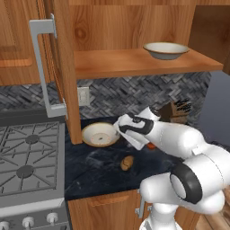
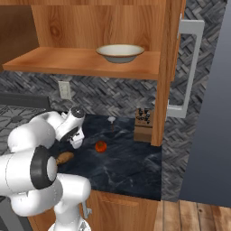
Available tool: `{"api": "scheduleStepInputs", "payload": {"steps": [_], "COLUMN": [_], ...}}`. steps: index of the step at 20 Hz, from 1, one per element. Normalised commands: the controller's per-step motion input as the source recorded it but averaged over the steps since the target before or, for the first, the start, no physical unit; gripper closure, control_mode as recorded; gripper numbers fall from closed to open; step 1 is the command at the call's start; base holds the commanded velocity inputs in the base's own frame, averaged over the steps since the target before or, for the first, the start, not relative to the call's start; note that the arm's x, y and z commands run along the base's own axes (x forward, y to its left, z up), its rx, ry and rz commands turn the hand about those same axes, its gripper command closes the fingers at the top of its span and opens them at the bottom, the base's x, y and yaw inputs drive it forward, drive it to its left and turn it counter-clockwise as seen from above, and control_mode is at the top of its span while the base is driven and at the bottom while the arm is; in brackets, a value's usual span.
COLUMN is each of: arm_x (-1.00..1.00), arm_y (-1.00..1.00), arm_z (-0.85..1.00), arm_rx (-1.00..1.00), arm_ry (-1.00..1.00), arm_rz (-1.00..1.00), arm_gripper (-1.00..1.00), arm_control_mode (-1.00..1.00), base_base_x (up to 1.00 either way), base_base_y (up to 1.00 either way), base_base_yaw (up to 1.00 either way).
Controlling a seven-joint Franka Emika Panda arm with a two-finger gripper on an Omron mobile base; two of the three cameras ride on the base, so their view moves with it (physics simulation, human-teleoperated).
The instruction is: Pick both bowls and place them on the counter. Then place the tomato in one bowl and place the potato in the other bowl.
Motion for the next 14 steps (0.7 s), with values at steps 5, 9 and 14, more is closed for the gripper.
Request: {"api": "scheduleStepInputs", "payload": {"steps": [5,9,14], "arm_x": [-0.44,-0.45,-0.43], "arm_y": [-0.2,-0.12,-0.16], "arm_z": [0.48,0.46,0.45], "arm_rx": [0.0,0.0,0.0], "arm_ry": [0.0,0.0,0.0], "arm_rz": [-0.02,0.0,0.0], "arm_gripper": [-1.0,-1.0,-1.0], "arm_control_mode": [-1.0,-1.0,-1.0], "base_base_x": [0.0,0.0,0.0], "base_base_y": [0.0,0.0,0.0], "base_base_yaw": [0.0,0.0,0.0]}}
